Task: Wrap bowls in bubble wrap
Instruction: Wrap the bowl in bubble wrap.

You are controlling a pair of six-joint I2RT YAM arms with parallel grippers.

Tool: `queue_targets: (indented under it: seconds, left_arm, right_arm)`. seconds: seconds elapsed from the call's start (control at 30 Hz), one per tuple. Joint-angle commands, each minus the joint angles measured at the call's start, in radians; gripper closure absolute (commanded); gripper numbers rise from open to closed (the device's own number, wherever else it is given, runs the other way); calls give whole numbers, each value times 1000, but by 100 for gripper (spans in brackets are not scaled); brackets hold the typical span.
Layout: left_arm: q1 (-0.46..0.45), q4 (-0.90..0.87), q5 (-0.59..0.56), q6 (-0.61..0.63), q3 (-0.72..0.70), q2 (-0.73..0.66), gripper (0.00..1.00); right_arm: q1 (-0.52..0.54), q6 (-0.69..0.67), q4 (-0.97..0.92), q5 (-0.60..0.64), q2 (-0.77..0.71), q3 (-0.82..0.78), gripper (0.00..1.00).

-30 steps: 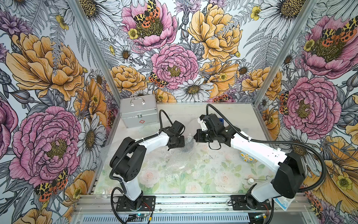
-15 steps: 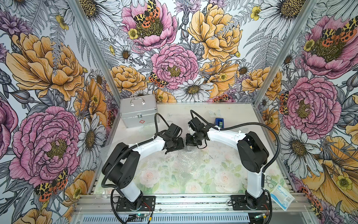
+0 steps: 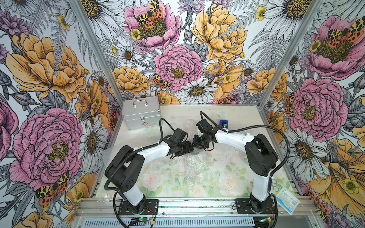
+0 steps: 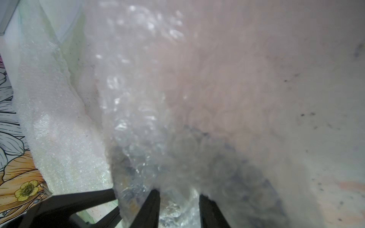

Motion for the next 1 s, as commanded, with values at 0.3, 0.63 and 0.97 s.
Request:
queue_targets:
  seconds: [0.3, 0.63, 0.97]
  left_arm:
    - [7, 46, 6, 3, 46, 37, 40]
    - [16, 24, 2, 11, 57, 47, 41]
    - [65, -7, -1, -5, 30, -41, 36]
  right_arm:
    - [-14, 50, 62, -21, -154, -60, 53]
    - [-98, 12, 31, 76, -236, -141, 83]
    - [7, -71, 20, 25, -41, -43, 92]
